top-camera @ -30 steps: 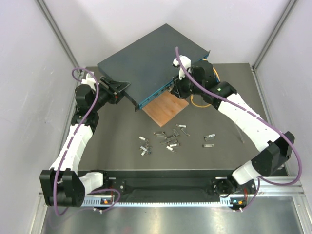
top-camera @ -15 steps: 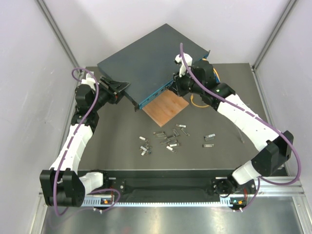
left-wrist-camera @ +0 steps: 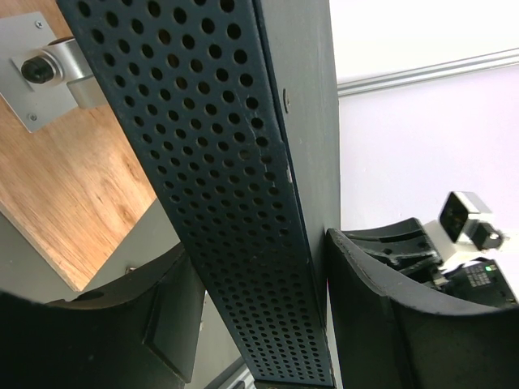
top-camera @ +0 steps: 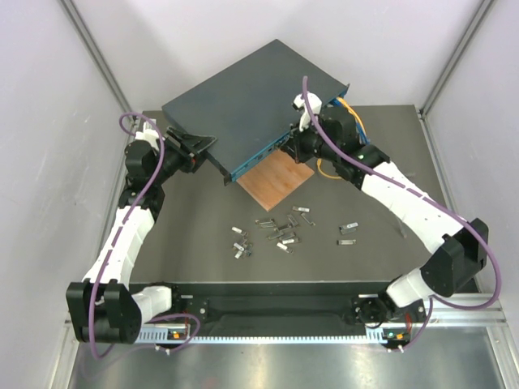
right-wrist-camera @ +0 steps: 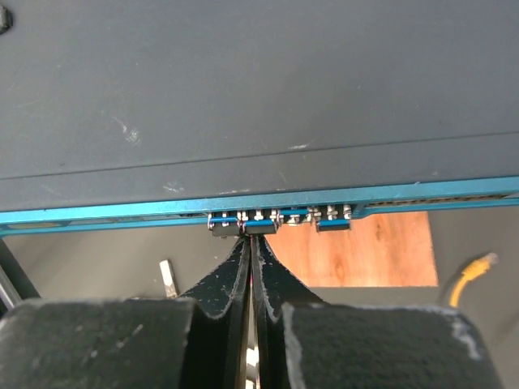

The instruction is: Insert the plug into the switch port

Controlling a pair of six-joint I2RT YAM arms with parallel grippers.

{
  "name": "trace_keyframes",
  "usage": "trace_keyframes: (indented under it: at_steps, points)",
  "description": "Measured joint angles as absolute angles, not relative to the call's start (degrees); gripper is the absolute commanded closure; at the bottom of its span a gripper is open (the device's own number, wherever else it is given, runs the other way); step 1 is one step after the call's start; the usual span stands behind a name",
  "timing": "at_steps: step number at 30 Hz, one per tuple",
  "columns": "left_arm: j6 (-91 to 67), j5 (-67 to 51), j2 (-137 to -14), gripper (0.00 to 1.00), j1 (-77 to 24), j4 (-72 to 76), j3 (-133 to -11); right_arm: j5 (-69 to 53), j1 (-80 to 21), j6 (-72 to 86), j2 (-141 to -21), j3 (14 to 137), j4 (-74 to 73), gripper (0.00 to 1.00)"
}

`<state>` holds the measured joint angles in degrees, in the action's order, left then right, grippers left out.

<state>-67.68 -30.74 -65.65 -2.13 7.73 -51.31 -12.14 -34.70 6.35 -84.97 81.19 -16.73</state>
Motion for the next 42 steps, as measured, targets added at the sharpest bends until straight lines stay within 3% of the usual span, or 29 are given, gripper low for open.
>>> trace_keyframes:
  at_steps: [29, 35, 36, 38, 39, 40, 41, 42]
  points:
    - [-68.1, -30.2, -65.6, 0.97, -2.0, 10.5, -49.8, -12.7, -34.3, 17.1, -86.3, 80.1, -13.5, 1.00]
    - [-67.8, -30.3, -65.5, 0.75, -2.0, 10.3, -50.0, -13.4, -34.0, 14.8, -85.6, 79.0, -12.9, 0.96]
    - [-67.8, -30.4, -65.5, 0.66, -2.0, 10.0, -50.2, -13.6, -33.9, 14.1, -85.3, 78.4, -12.5, 0.94]
    - [-67.6, -30.8, -65.6, 0.54, -1.9, 9.7, -50.4, -14.6, -33.0, 12.1, -84.5, 76.8, -11.5, 0.88]
    - [-67.6, -31.1, -65.6, 0.41, -1.7, 9.5, -50.6, -15.5, -32.5, 11.0, -84.1, 76.1, -11.4, 0.85]
    - [-67.6, -31.7, -65.8, 0.29, -1.4, 9.5, -50.6, -16.3, -31.9, 9.9, -83.7, 75.2, -11.7, 0.69]
    - [-67.6, -32.6, -66.0, 0.25, -1.1, 9.5, -50.7, -17.9, -30.4, 7.4, -82.8, 73.5, -13.1, 0.69]
    - [-67.5, -33.2, -66.1, 0.22, -0.6, 10.2, -50.7, -19.2, -29.2, 5.4, -82.3, 72.9, -14.1, 0.62]
